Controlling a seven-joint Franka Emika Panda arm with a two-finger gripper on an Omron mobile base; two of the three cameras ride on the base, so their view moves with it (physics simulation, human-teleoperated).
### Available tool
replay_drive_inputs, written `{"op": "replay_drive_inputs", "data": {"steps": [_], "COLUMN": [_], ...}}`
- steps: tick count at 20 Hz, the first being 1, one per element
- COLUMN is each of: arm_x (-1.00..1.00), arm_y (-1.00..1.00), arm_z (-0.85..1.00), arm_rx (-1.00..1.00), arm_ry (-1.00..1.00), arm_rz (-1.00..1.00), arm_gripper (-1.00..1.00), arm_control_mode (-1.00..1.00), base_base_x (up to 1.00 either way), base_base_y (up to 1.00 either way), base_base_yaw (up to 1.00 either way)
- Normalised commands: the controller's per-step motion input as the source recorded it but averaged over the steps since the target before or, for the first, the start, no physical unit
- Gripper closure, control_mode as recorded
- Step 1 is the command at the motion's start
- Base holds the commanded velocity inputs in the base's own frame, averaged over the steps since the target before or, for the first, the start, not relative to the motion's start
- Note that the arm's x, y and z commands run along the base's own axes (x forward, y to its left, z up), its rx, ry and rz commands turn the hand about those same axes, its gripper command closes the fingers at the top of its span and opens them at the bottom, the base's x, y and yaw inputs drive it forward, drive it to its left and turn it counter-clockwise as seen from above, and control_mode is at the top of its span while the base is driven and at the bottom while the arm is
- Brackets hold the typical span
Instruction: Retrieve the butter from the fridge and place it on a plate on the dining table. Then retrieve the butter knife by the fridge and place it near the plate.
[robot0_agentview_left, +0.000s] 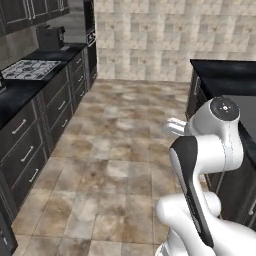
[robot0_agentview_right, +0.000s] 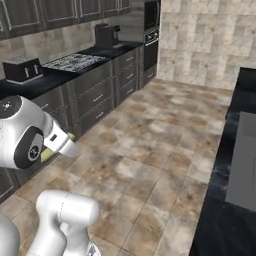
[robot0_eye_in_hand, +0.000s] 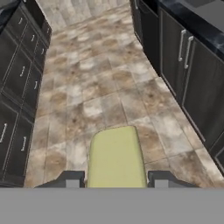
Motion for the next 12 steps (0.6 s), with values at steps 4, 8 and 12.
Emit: {"op": "replay_drive_inputs", "data": {"steps": [4,8,12], "arm_x": [0.00,0.00,0.00], "arm_y": [0.00,0.00,0.00], "arm_z": [0.00,0.00,0.00], "arm_rx": [0.00,0.00,0.00], "arm_ry": [0.00,0.00,0.00], "arm_rz": [0.00,0.00,0.00], "arm_gripper": [1.00,1.00,1.00], "arm_control_mode": [1.00,1.00,1.00], "base_base_x": [0.03,0.00,0.32], "base_base_y": [0.07,0.35,0.58], "base_base_yaw": [0.05,0.20,0.05]}}
